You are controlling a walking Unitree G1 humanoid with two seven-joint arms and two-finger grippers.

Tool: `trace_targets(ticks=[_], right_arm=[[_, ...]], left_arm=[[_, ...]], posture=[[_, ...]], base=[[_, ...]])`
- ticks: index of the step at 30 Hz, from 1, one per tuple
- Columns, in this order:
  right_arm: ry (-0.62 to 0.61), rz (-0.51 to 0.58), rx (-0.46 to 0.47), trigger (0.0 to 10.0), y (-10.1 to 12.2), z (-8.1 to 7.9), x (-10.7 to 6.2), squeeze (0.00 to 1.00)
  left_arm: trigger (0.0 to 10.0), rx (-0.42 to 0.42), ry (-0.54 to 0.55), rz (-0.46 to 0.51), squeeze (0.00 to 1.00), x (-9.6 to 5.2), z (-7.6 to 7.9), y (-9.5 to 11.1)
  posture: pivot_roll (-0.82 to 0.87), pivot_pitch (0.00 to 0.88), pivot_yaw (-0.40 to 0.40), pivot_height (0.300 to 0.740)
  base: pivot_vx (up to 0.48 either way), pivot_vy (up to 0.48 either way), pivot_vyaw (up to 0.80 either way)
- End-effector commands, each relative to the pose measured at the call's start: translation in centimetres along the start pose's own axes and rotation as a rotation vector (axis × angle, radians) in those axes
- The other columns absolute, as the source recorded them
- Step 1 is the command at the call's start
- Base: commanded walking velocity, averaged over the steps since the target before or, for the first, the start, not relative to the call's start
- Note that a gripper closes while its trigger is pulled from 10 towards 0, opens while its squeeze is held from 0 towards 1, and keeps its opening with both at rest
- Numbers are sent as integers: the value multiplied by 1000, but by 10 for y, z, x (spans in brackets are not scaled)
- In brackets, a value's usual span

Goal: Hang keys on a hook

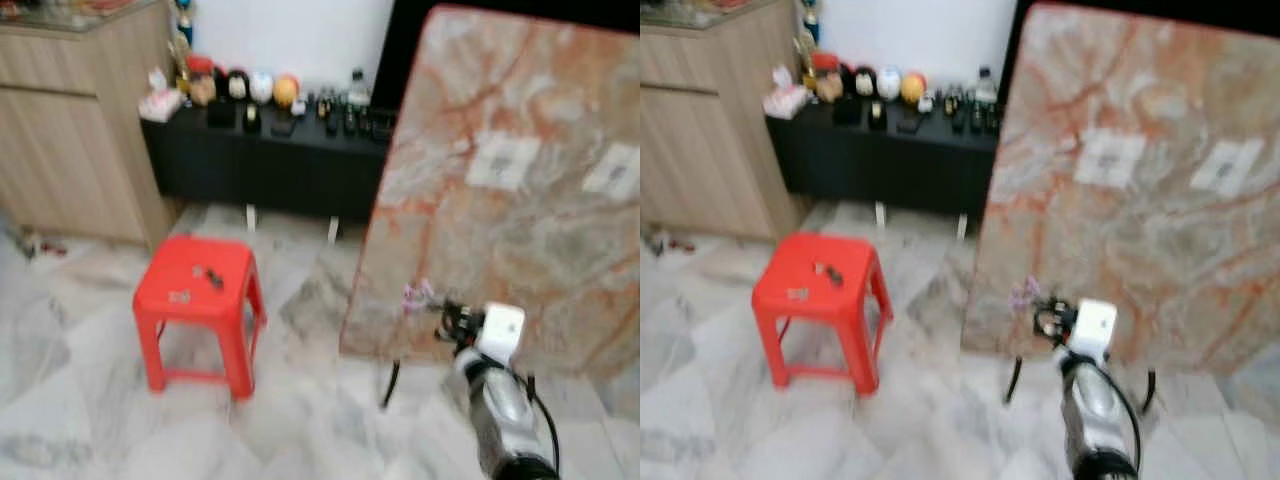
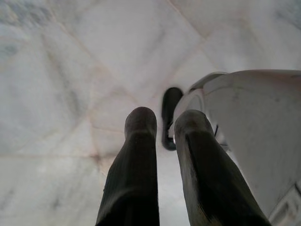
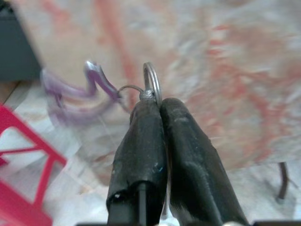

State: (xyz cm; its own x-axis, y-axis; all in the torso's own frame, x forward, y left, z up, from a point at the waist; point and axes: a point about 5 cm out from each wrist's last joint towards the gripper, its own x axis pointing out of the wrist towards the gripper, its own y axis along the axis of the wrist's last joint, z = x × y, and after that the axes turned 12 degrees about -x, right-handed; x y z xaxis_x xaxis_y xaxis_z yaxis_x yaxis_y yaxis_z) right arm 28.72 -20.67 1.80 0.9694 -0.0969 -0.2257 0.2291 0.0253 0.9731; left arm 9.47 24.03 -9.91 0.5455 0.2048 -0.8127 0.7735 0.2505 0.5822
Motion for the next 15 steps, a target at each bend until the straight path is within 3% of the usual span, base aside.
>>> trace_targets(ticks=[1, 6, 11, 12, 15], right_arm=[[-7, 23, 11, 10000, 7, -2, 4, 0], [-65, -102, 51, 10000, -16, 10, -4, 0], [-34, -221, -3, 10000, -39, 10, -15, 0], [-28, -308, -18, 10000, -54, 10, -24, 0], [-42, -380, -22, 10000, -68, 13, -33, 0]], left_arm=[[10000, -12, 5, -3, 0, -1, -2, -2], [10000, -12, 3, -2, 0, -1, -1, -1], [10000, -13, -1, -4, 0, 0, 0, -1], [10000, -24, -2, 0, 0, 0, 1, -1], [10000, -26, -2, -2, 0, 0, 1, -1]], posture=[[205, 0, -128, 740], [204, 0, -129, 740], [209, 0, -132, 740], [214, 0, -134, 740], [224, 0, -131, 740]], base=[[0, 0, 0], [0, 0, 0], [0, 0, 0], [0, 0, 0], [0, 0, 0]])
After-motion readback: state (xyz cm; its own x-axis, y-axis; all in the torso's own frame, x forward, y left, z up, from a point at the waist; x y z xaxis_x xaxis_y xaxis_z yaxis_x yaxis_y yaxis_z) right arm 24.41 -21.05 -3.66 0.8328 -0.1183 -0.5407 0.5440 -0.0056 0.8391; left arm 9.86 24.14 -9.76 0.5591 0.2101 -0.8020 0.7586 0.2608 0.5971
